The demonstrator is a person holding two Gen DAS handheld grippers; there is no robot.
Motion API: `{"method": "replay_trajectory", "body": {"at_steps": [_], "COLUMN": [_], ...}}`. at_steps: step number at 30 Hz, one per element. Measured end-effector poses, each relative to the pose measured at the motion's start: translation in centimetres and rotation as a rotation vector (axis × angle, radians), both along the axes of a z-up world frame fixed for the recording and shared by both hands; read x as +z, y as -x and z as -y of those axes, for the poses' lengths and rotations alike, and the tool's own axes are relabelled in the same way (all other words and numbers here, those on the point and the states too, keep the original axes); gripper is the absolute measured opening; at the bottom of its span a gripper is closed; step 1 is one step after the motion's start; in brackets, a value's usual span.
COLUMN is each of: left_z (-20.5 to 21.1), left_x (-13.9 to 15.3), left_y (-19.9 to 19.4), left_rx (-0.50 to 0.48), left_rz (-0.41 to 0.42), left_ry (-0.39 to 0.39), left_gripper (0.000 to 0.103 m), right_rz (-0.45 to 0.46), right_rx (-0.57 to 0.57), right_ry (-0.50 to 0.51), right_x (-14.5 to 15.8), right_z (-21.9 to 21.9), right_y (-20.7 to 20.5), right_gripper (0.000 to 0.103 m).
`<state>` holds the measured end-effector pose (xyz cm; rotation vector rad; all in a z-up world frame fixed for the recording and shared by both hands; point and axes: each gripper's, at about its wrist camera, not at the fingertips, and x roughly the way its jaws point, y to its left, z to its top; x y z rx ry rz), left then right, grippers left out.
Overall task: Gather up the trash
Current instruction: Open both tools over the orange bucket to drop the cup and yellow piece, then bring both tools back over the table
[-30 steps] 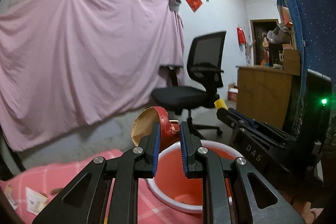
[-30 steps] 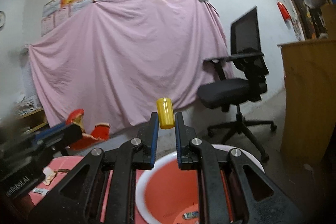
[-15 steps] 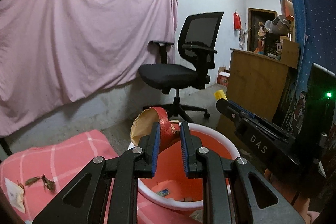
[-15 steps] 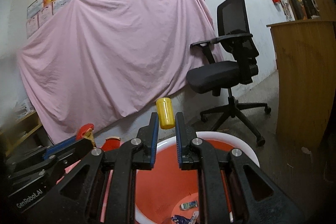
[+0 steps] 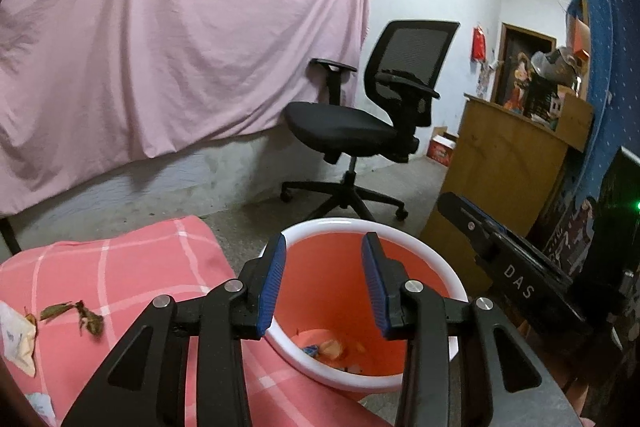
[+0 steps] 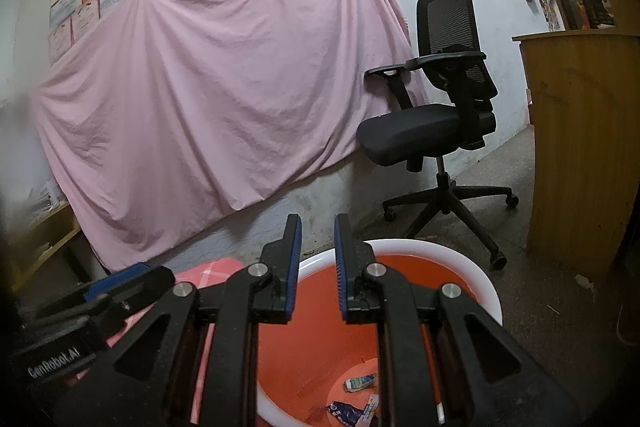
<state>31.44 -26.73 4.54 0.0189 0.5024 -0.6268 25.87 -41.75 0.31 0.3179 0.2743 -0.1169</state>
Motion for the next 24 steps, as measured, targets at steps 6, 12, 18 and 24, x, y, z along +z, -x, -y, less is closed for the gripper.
{"method": "replay_trajectory", "body": {"at_steps": [6,12,18,24], "left_z": [-2.6,-6.4,-11.3,-16.2], "left_x": [0.7,1.6,2.1,2.4], "left_y": [0.7,1.9,3.8,6.3], "left_rx": [0.080,0.213,0.337,0.458], "left_rz": [0.036,0.084,0.136,0.227], "left_ry": [0.036,0.055,0.083,0.097], "left_gripper": [0.040,0.043,0.049,0.065], "right_rz": [0.022,0.062,0.141,0.220], "right_rx": [0.016,0.062,0.118,0.167], "right_ry": [0.022,0.049,0.068,0.063], "right_x": [0.4,1.3,2.3,3.3], "right_z": [-0.9,-3.0,-6.0,-9.1], "right_y": [0.1,0.1,0.8,1.4], "right_gripper": [0.103,0.103,0.103,0.103]}}
